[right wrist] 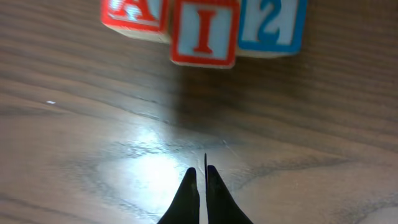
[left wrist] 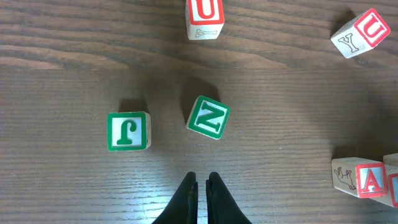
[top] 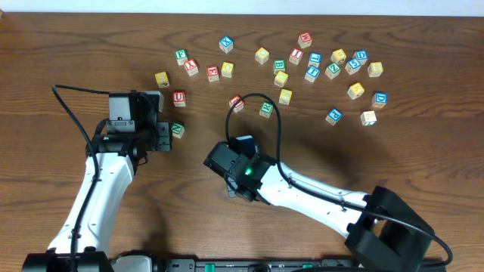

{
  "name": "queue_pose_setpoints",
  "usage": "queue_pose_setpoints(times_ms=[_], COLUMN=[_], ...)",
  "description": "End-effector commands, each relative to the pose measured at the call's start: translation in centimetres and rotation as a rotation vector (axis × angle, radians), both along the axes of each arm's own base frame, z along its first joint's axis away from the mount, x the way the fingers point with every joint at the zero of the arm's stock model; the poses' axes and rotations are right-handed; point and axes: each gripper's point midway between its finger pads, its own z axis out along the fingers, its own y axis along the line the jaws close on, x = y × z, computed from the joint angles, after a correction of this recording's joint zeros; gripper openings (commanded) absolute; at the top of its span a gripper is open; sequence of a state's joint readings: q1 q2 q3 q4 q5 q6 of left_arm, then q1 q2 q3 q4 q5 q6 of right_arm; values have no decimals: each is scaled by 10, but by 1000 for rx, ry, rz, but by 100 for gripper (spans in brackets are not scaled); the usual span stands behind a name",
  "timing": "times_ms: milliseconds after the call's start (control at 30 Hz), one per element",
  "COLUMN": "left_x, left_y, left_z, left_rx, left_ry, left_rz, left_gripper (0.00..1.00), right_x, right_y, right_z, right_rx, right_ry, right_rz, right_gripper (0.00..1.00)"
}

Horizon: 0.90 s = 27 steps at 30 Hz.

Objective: Spell out AI2

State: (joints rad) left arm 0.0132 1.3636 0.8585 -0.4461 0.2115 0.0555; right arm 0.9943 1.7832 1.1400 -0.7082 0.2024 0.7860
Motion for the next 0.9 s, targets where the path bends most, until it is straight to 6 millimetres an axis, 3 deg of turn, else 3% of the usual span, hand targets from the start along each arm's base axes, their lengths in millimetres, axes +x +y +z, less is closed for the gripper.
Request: queue_pose_setpoints(times_ms=[0, 300, 867], left_x=[-1, -2, 1], left_y=[0, 0, 0], left_z=[-3, -3, -12], left_rx=[-6, -7, -7], left_ry=[9, 11, 30], left_rz=[5, 5, 5], left_gripper=[7, 7, 7], right_x=[2, 7, 12], right_y=[-9, -13, -8], right_z=[-6, -22, -27], right_rx=[-18, -40, -2], right_ry=[-9, 11, 38], right_rz=[-39, -72, -53], right_gripper=[1, 1, 1])
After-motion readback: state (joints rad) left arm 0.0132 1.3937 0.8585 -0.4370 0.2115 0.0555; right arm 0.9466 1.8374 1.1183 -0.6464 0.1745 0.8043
